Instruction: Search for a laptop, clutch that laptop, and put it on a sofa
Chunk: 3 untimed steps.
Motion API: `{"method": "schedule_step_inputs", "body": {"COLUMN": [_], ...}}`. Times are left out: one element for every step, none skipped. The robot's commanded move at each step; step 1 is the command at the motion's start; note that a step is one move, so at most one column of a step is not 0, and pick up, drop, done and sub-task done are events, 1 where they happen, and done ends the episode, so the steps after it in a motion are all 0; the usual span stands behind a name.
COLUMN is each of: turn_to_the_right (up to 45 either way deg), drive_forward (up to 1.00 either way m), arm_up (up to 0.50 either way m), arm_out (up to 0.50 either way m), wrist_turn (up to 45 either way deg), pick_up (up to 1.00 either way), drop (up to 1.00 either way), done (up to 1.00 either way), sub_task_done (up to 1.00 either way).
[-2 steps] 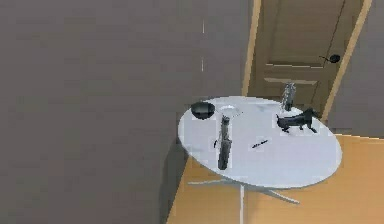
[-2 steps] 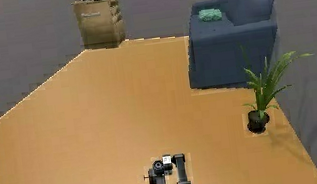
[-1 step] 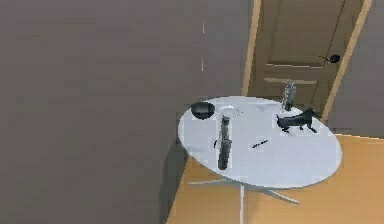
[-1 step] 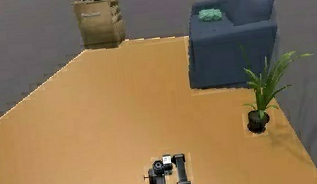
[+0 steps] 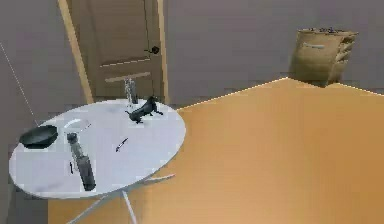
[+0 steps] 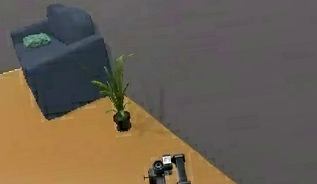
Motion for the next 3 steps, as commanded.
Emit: {"method": "schedule_step_inputs", "body": {"turn_to_the_right": [45.0,30.0,0.0], "drive_forward": [0.0,0.0,0.2], "arm_up": [0.0,0.0,0.0], "arm_out": [0.0,0.0,0.0], "wrist_turn": [0.0,0.0,0.0], "pick_up": [0.0,0.0,0.0], "drop": [0.0,0.0,0.0], "done": [0.0,0.0,0.0], "sub_task_done": [0.0,0.0,0.0]}}
